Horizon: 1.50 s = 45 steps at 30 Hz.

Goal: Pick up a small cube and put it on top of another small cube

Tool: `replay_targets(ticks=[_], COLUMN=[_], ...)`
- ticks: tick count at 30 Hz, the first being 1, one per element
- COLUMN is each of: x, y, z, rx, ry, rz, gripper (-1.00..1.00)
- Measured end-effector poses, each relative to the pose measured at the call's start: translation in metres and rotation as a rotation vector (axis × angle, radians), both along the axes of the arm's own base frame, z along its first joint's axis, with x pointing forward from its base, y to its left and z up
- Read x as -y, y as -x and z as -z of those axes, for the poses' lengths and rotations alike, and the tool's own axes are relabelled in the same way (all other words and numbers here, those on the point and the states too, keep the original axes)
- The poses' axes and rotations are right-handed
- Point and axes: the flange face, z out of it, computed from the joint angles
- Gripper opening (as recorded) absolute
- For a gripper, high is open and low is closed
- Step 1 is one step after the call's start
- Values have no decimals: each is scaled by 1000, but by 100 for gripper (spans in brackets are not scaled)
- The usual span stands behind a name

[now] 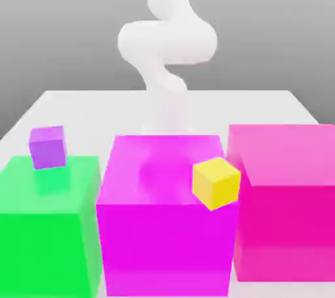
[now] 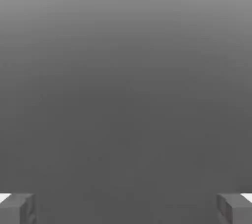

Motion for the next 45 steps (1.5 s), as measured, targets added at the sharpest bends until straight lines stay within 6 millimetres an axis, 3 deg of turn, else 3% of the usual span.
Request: replay_targets(ticks=[3,6,12,19,22,26,27,32,33,40,45], x=[45,91,181,258,276,293,288,285,284,284,285], y=[-24,-34,-18,54,96,166,164,164,164,164,164], z=[56,111,224,351,401,461,472,521,530,532,490], rx=[-78,-147,-270,-393,-439,-484,-495,-503,-504,-502,-502], ry=[-61,-124,-259,-433,-514,-632,-635,-639,-639,-638,-640], rz=[175,345,692,1102,1278,1537,1536,1543,1543,1543,1543], gripper=[0,0,0,0,0,0,0,0,-100,-100,-100])
